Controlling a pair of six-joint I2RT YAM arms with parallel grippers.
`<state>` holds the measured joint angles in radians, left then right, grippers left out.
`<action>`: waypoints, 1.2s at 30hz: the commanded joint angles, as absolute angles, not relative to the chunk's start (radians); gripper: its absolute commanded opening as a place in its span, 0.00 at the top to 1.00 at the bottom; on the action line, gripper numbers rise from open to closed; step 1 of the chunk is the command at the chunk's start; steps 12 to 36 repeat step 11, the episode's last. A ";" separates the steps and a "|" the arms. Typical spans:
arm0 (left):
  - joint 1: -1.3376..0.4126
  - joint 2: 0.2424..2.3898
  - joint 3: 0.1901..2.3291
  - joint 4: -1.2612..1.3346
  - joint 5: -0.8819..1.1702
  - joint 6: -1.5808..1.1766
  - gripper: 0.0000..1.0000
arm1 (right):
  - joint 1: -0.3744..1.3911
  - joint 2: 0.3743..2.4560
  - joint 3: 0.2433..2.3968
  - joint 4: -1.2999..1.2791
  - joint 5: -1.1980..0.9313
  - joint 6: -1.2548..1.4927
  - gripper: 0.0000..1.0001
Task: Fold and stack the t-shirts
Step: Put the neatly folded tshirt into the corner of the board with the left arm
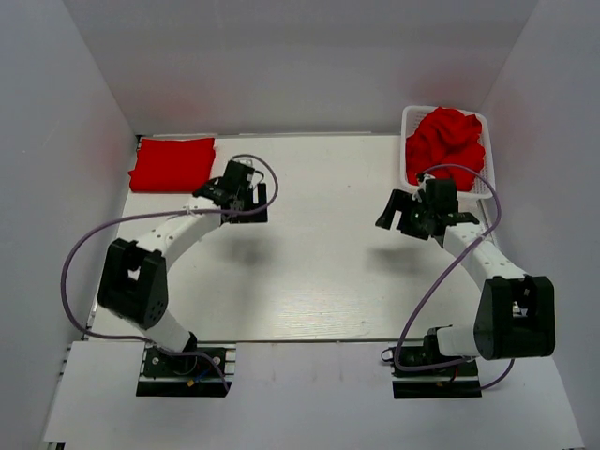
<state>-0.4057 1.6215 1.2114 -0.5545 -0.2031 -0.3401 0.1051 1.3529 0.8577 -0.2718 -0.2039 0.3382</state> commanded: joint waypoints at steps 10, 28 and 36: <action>-0.463 1.333 1.115 -0.555 -0.316 -0.394 0.00 | 0.106 1.256 0.765 -0.111 -0.354 0.334 0.10; -0.463 1.319 1.115 -0.569 -0.325 -0.394 0.00 | 0.107 1.253 0.768 -0.110 -0.356 0.334 0.10; -0.463 1.319 1.115 -0.569 -0.325 -0.394 0.00 | 0.107 1.253 0.768 -0.110 -0.356 0.334 0.10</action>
